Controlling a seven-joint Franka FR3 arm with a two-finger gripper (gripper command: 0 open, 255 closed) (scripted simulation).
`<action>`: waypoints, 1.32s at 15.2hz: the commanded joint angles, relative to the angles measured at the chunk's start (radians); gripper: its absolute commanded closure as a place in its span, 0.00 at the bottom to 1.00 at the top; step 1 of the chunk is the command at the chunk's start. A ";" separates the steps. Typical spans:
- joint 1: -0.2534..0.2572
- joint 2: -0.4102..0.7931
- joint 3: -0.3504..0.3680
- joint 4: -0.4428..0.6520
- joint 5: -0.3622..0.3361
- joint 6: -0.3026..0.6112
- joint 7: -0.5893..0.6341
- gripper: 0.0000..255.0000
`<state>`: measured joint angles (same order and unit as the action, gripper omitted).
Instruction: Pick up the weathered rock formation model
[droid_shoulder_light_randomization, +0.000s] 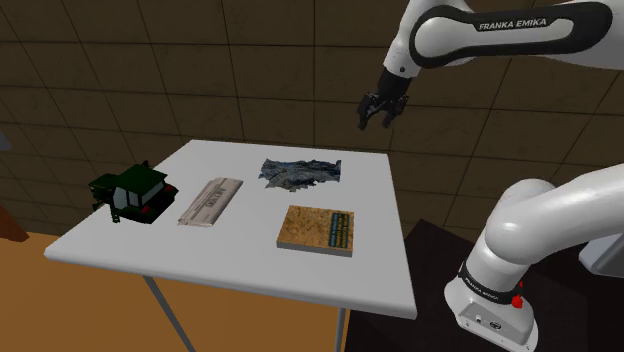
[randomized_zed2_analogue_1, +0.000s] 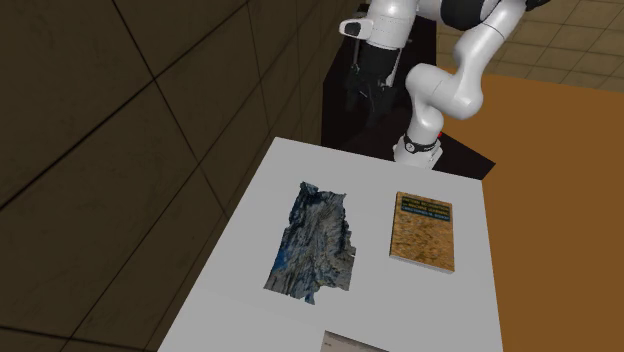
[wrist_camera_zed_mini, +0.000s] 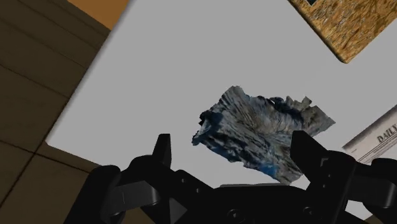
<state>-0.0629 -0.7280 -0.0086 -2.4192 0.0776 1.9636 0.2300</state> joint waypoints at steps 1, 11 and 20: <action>-0.017 0.032 0.026 -0.042 0.006 0.098 0.064 0.00; -0.135 0.317 0.164 -0.121 -0.019 0.552 0.400 0.00; -0.208 0.488 0.230 -0.136 -0.095 0.761 0.564 0.00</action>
<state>-0.2688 -0.2507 0.2187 -2.5486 -0.0132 2.7069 0.7882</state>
